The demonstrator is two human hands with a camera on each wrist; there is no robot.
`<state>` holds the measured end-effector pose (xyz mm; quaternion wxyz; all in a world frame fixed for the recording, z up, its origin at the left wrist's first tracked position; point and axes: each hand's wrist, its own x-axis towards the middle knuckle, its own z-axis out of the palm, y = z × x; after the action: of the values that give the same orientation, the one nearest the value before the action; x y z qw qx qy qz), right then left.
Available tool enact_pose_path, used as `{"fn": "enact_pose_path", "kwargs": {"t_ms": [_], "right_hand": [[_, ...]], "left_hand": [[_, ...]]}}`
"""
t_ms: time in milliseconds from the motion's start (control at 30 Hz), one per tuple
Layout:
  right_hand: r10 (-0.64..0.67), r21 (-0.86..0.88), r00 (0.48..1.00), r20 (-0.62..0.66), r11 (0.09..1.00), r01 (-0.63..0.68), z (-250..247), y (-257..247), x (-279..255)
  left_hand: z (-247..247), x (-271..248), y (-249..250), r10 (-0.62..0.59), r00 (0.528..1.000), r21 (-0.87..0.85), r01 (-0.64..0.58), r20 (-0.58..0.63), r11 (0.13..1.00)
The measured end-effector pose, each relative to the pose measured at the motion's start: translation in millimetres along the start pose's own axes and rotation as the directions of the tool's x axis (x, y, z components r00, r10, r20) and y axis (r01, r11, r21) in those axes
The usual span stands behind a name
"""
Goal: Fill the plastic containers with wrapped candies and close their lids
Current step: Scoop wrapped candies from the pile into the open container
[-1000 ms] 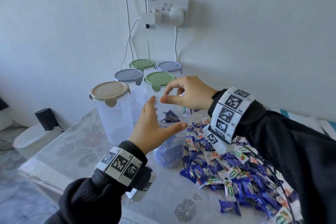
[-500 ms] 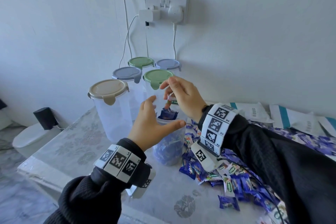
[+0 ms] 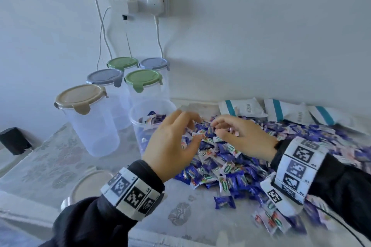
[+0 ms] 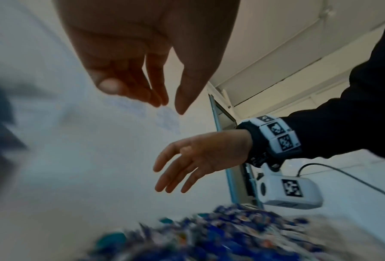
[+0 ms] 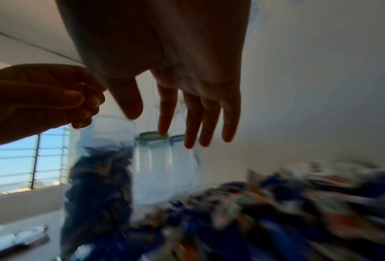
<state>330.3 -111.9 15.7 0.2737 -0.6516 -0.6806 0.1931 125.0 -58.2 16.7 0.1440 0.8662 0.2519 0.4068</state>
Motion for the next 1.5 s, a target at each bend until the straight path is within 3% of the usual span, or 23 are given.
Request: {"fn": "enact_pose_path", "kwargs": {"t_ms": [67,100,133,200,267,367,467,533,767,833,967,1033,1233,1333,1433,1500], "right_hand": [[0.122,-0.222,0.984,0.129,0.971,-0.091,-6.7,24.0,-25.0],[0.207,-0.329,0.962,0.179,0.934,-0.140,-8.6,34.5,-37.3],[0.299,-0.425,0.932,0.207,0.885,-0.190,-9.4,43.6,-48.9],[0.458,-0.542,0.863,0.211,0.790,-0.287,-10.1,59.3,-68.9],[0.546,-0.569,0.814,0.201,0.741,-0.356,-9.0,72.3,-82.6],[0.575,-0.582,0.797,0.186,0.718,-0.383,-7.7,81.3,-91.7],[0.565,-0.599,0.802,0.193,0.715,-0.360,-3.2,81.4,-91.3],[0.538,-0.621,0.820,0.198,0.716,-0.320,0.2,81.5,-87.8],[0.535,-0.608,0.827,0.174,0.719,-0.338,0.3,82.9,-71.0],[0.514,-0.600,0.845,0.149,0.726,-0.337,-1.7,86.4,-66.1],[0.431,-0.539,0.895,0.112,0.783,-0.310,-7.1,89.7,-57.7],[0.392,-0.527,0.916,0.087,0.799,-0.292,-7.5,88.1,-54.1],[0.311,-0.363,0.950,-0.034,0.882,-0.302,-7.4,83.3,-43.9],[0.269,-0.250,0.956,-0.120,0.923,-0.291,-12.2,72.7,-36.3],[0.194,-0.158,0.961,-0.195,0.961,-0.226,-18.8,58.9,-23.4],[0.124,-0.134,0.960,-0.252,0.978,-0.162,-22.3,48.3,-11.8]], "left_hand": [[24.4,-5.5,4.5,-0.052,0.973,-0.004,0.054,0.226,0.999],[38.6,-8.9,3.1,-0.127,0.929,0.061,0.113,0.348,0.992],[51.8,-11.4,1.0,-0.235,0.851,0.161,0.179,0.470,0.971],[70.5,-13.1,-1.4,-0.417,0.644,0.344,0.244,0.641,0.907],[85.2,-11.9,-1.1,-0.471,0.519,0.432,0.203,0.714,0.879],[102.1,-4.6,1.1,-0.422,0.430,0.423,0.097,0.798,0.901],[117.9,0.7,2.8,-0.413,0.380,0.426,0.052,0.828,0.903],[127.3,-0.7,6.3,-0.449,0.394,0.480,0.024,0.802,0.877],[130.2,-0.1,-1.1,-0.436,0.553,0.509,0.025,0.710,0.860],[128.1,3.1,-3.8,-0.446,0.560,0.504,0.058,0.698,0.862],[127.5,8.5,-10.2,-0.479,0.531,0.438,0.212,0.699,0.874],[126.8,12.3,-15.5,-0.467,0.545,0.378,0.275,0.696,0.884],[109.4,20.3,-22.1,-0.418,0.676,0.219,0.363,0.606,0.906],[82.4,27.7,-10.8,-0.331,0.776,0.063,0.354,0.537,0.933],[41.5,41.9,7.6,-0.217,0.901,-0.123,0.281,0.375,0.952],[12.0,53.0,14.3,-0.154,0.961,-0.194,0.200,0.229,0.960]]}}
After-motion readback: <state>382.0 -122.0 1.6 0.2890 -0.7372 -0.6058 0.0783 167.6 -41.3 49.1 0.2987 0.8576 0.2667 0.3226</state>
